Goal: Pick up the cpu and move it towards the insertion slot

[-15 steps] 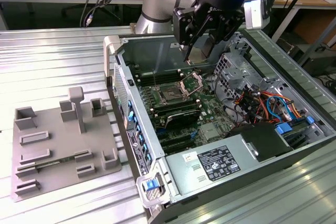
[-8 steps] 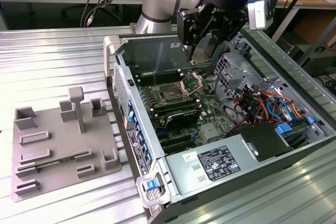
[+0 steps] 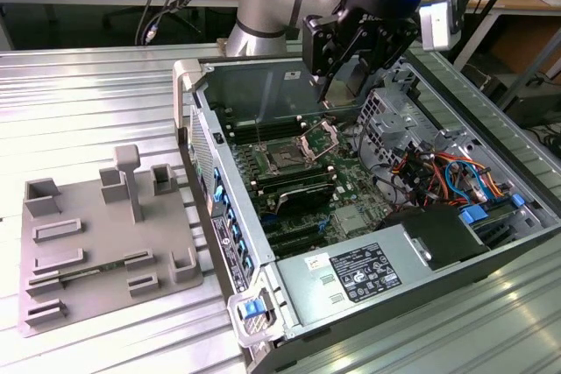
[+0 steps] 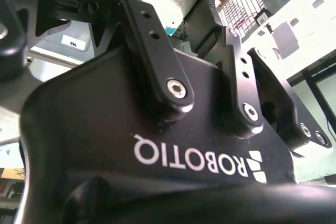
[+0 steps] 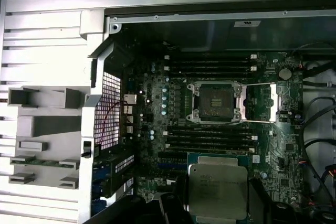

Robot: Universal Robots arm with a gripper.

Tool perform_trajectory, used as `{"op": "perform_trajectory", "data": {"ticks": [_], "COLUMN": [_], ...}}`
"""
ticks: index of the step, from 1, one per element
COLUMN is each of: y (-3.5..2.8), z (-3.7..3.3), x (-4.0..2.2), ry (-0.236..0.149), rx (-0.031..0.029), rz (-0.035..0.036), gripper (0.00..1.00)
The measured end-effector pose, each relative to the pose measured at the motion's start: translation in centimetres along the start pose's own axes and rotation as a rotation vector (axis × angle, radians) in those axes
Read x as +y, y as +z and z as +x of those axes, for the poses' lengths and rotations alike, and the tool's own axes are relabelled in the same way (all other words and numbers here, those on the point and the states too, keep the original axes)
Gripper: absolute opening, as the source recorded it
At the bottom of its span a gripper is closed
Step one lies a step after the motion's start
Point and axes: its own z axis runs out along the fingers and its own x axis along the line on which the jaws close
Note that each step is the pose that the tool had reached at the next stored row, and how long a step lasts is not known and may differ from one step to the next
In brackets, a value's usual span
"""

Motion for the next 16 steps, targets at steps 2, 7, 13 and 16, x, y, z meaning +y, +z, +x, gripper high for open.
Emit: {"op": "perform_trajectory", "data": {"ticks": [2,7,13,16], "y": [0.02,0.1,0.18,0.22], "z": [-0.15,-0.76,-1.32,-1.62], "x": [0.0,-0.02,-0.04,-0.04], "ry": [0.0,0.0,0.0,0.0], "rx": [0.0,0.0,0.0,0.0], "rz": [0.0,0.0,0.0,0.0], "gripper": [0.55,0.55,0.55,0.55]}}
